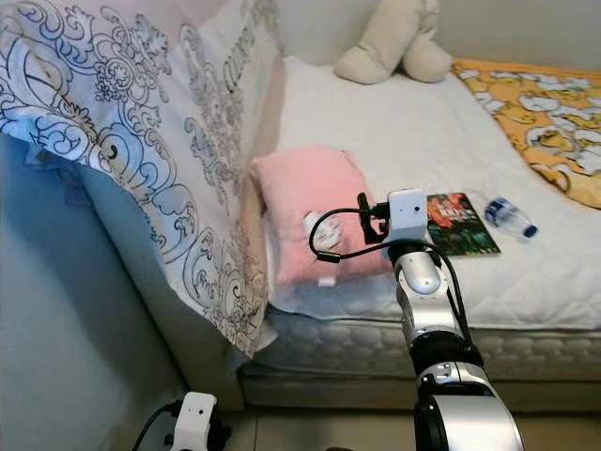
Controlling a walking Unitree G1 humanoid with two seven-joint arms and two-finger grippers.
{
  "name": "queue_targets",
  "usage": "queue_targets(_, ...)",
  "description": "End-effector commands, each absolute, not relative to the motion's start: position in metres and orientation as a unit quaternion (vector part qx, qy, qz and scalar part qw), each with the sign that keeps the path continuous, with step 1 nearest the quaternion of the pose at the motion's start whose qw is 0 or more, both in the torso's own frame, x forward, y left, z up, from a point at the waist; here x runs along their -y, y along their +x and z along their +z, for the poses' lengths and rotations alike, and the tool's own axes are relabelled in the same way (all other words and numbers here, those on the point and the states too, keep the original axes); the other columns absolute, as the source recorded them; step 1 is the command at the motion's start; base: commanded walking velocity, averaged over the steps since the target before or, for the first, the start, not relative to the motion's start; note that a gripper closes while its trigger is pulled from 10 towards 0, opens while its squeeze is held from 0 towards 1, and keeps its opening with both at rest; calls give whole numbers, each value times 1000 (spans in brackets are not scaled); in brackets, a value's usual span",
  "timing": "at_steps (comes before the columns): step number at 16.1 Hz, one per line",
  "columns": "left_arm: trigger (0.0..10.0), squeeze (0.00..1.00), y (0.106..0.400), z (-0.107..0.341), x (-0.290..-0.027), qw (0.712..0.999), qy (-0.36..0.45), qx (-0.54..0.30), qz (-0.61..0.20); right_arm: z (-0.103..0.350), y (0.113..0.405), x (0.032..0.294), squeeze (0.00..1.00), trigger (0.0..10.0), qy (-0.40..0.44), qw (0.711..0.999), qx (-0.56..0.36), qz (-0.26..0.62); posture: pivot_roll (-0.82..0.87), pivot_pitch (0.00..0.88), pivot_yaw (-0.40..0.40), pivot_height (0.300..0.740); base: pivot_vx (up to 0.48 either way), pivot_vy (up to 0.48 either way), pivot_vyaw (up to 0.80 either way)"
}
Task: Clean up the room
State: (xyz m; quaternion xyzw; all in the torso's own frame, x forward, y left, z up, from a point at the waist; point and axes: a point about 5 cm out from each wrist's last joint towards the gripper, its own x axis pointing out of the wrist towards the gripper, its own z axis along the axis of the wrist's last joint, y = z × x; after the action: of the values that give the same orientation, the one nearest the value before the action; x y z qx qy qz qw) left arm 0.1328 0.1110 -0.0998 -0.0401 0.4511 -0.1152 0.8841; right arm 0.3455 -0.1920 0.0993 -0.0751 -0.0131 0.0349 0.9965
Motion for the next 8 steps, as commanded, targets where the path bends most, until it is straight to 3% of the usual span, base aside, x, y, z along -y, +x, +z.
queue_targets(1,10000,1000,327,120,20,960,-155,-50,-230,131,374,208,1000,10000,-155,986,-22,56,-63,0,15,740,0,0,0)
queue_targets(8,10000,1000,327,120,20,960,-155,-50,-230,131,374,208,1000,10000,-155,986,-22,56,-63,0,15,740,0,0,0)
